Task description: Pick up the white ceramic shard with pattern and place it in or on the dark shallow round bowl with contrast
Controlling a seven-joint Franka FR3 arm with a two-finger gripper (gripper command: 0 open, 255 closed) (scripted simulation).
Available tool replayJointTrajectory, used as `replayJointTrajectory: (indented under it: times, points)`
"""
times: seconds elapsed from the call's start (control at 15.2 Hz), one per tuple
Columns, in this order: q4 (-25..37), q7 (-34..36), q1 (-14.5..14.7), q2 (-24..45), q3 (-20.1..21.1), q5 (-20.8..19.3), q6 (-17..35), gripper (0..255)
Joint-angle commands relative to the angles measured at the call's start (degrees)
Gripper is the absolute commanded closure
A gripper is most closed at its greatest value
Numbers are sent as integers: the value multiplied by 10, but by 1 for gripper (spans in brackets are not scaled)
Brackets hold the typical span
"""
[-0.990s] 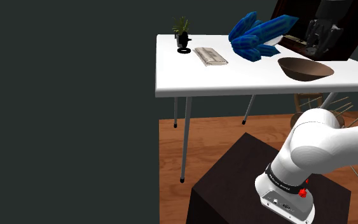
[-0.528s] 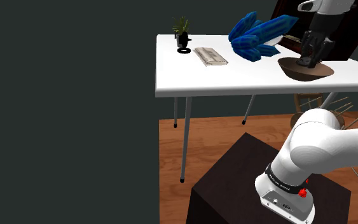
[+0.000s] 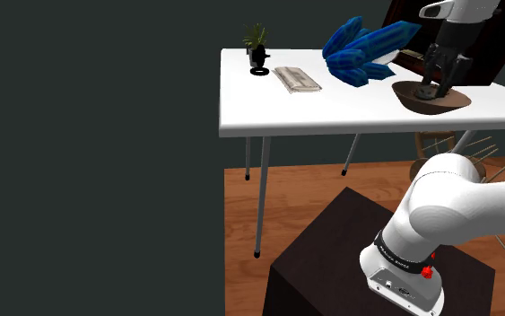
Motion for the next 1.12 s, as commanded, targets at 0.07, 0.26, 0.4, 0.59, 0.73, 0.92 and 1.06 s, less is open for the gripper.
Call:
replayJointTrajectory:
  times: [0.07,0.26,0.4,0.59,0.73,0.92,1.06]
  points:
    - [0,0,0,0,0,0,0,0]
    - [0,0,0,0,0,0,0,0]
    - [47,-4,6,25,13,13,-23,0]
    - [91,-9,10,49,23,22,-44,0]
    - [91,-9,10,49,23,22,-44,0]
    - [91,-9,10,49,23,22,-44,0]
    - [91,-9,10,49,23,22,-44,0]
